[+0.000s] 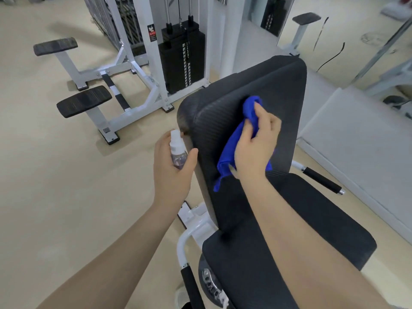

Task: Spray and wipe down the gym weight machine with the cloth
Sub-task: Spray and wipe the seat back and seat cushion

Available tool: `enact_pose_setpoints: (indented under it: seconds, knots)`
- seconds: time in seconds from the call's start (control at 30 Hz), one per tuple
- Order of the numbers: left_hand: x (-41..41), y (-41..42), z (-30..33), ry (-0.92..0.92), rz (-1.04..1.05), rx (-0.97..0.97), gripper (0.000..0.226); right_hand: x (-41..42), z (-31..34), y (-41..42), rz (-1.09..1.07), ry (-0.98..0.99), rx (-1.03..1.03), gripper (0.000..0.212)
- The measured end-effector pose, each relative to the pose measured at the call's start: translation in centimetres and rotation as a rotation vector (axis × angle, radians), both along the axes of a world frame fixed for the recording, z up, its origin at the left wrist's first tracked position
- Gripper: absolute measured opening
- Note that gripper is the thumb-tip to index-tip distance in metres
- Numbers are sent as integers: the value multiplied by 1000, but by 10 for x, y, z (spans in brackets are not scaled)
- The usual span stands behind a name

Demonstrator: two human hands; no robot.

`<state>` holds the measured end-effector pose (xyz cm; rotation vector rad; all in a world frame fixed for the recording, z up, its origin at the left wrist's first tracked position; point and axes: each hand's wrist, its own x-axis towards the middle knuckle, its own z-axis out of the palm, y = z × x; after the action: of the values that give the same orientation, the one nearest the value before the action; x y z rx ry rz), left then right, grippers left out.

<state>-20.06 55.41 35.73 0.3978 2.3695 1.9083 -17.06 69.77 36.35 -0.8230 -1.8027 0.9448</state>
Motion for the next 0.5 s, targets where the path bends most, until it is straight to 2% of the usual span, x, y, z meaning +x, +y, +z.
enact_pose_setpoints:
  seconds: [0.07, 0.13, 0.27, 0.33, 0.4, 0.5]
  knots:
    - [-2, 1, 4, 46, 16, -30, 50, 7, -14, -37, 178, -4, 251, 36]
    - [-3, 1, 11, 87, 13, -5, 50, 14, -24, -50, 311, -45, 402, 40]
    - [1, 3, 17, 370, -77, -5, 31, 14, -19, -13, 361, -117, 581, 47]
    - [6, 6, 13, 431, -91, -49, 28, 10, -14, 13, 280, -87, 485, 38]
    - [9, 7, 10, 484, -92, -74, 23, 3, -12, 42, 143, -66, 213, 29]
    - [12, 10, 10, 580, -144, -120, 19, 1, -20, 87, -86, -95, 3, 41]
